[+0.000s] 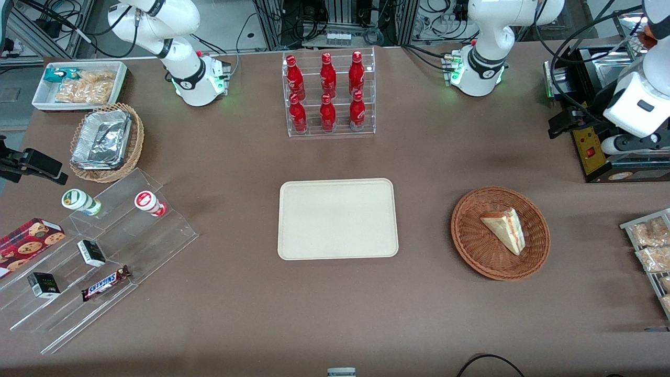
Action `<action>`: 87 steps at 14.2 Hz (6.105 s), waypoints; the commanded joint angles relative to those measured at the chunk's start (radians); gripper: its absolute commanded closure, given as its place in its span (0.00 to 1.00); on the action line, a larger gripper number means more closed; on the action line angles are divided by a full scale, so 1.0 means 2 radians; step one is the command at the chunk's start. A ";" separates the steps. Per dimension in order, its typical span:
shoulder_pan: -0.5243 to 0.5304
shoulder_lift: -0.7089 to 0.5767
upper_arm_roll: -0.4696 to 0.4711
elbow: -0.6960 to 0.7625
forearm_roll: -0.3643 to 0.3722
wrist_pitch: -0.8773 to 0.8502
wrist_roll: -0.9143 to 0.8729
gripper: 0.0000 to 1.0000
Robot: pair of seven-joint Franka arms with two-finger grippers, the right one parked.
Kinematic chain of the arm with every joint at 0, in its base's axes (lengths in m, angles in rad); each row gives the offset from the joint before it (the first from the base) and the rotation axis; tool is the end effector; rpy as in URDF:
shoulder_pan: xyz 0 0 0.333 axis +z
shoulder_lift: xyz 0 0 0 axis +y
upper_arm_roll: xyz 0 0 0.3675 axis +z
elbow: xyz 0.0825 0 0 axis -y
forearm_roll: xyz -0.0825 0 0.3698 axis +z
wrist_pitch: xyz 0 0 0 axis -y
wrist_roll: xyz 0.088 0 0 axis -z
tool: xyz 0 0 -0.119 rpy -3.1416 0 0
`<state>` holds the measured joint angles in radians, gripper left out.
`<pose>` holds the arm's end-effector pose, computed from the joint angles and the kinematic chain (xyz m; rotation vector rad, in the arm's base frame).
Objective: Place sandwich from basket to tray
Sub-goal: 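Move the left gripper over the wrapped sandwich in the wicker basket, then lower the left gripper and close it on the wrapped sandwich, then lift the sandwich and carry it with the left gripper to the cream tray, then lower the sandwich onto the tray and open the left gripper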
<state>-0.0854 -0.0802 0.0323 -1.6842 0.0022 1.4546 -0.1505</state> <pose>0.4938 -0.0252 0.6453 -3.1145 -0.1515 0.2323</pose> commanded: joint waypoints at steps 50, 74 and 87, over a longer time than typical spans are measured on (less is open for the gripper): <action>-0.065 0.213 0.005 -0.105 0.007 0.327 -0.296 0.99; -0.246 0.417 -0.115 0.142 0.001 0.290 -0.405 0.99; -0.266 0.412 -0.114 0.151 0.049 0.305 -0.374 0.00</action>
<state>-0.6065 0.7743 -0.2032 -1.3938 0.0512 2.0798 -0.9296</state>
